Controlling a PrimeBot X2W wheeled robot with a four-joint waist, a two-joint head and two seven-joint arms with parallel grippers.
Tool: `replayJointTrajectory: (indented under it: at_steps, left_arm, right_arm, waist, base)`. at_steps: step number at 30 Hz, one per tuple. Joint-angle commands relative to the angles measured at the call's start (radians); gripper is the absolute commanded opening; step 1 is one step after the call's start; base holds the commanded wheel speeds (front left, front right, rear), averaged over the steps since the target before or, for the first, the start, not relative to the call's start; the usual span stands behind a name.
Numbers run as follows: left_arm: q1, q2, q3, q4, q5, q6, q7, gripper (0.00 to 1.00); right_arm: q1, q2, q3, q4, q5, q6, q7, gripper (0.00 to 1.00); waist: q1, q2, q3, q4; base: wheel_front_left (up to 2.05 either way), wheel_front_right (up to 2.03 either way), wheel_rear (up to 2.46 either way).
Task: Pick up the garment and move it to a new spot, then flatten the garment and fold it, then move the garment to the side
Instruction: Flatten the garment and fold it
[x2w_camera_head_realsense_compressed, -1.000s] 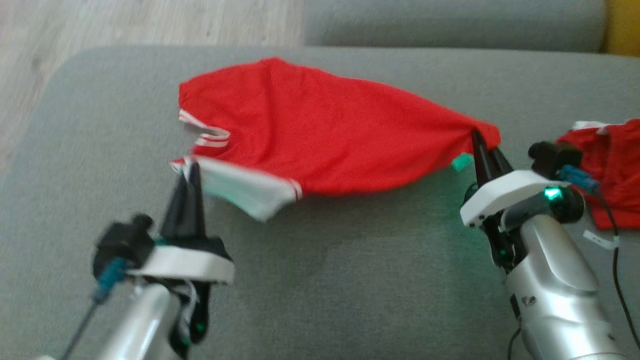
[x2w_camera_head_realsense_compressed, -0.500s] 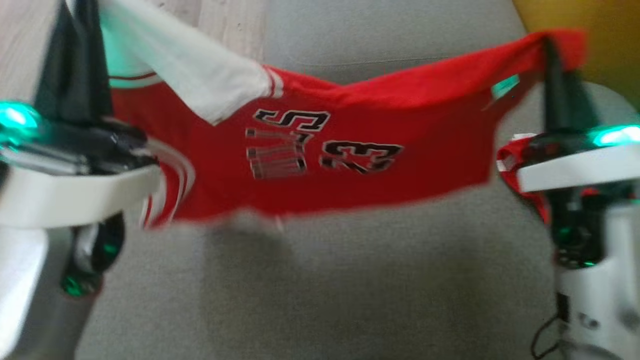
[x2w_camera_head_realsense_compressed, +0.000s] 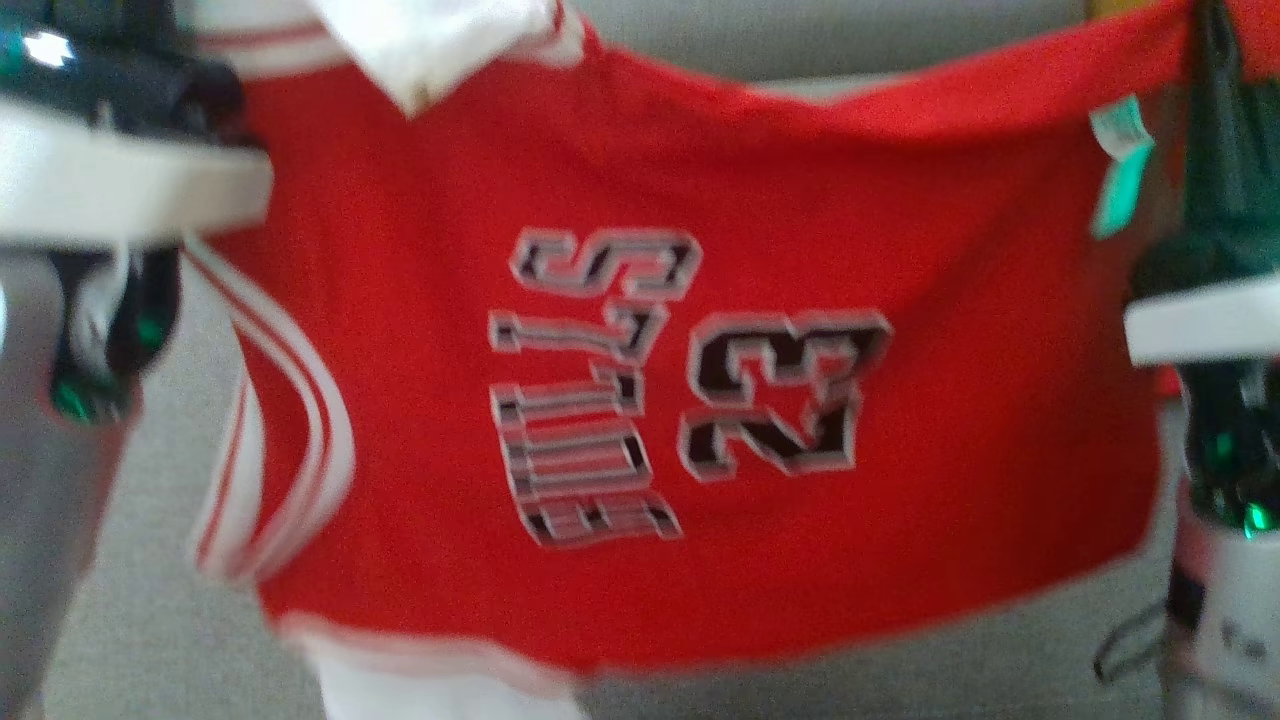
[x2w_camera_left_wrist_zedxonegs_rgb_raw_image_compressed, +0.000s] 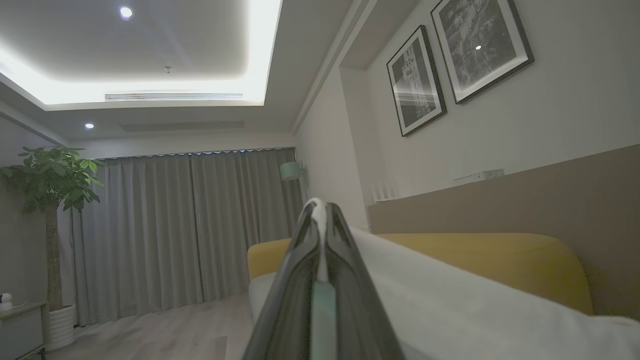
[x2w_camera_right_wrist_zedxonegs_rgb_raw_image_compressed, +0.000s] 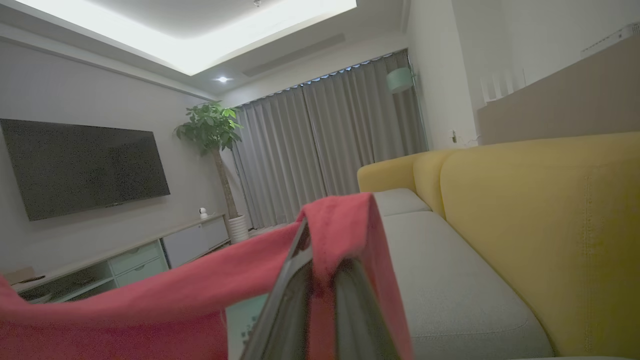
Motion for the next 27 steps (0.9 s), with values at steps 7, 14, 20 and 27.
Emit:
replayJointTrajectory:
  at_steps: [7,14,20,27]
  left_arm:
    - [-0.352,0.0,0.038,0.258,0.058,-0.055,-0.08,0.0]
    - [-0.576,-0.078,0.054,0.519,0.085,-0.071,-0.259,0.0]
    - [-0.611,-0.119,0.034,0.655,0.081,-0.099,-0.313,0.0]
    - [-0.519,-0.199,0.05,0.751,0.04,-0.11,-0.36,0.0]
  right_arm:
    - [-0.417,0.002,0.038,0.261,-0.084,0.004,-0.04,0.0]
    - [-0.735,0.002,0.054,0.554,-0.175,0.004,-0.188,0.0]
    - [-0.829,0.002,0.062,0.756,-0.221,0.004,-0.27,0.0]
    - [-0.798,0.002,0.051,0.999,-0.262,0.004,-0.401,0.0]
  waist:
    - [-0.0001,0.0,0.215,-0.005]
    - [-0.0001,0.0,0.281,0.006]
    - [-0.0001,0.0,0.367,0.033]
    - [-0.0001,0.0,0.468,0.07]
  base:
    - [0.0,0.0,0.0]
    - [0.0,0.0,0.0]
    - [0.0,0.0,0.0]
    - [0.0,0.0,0.0]
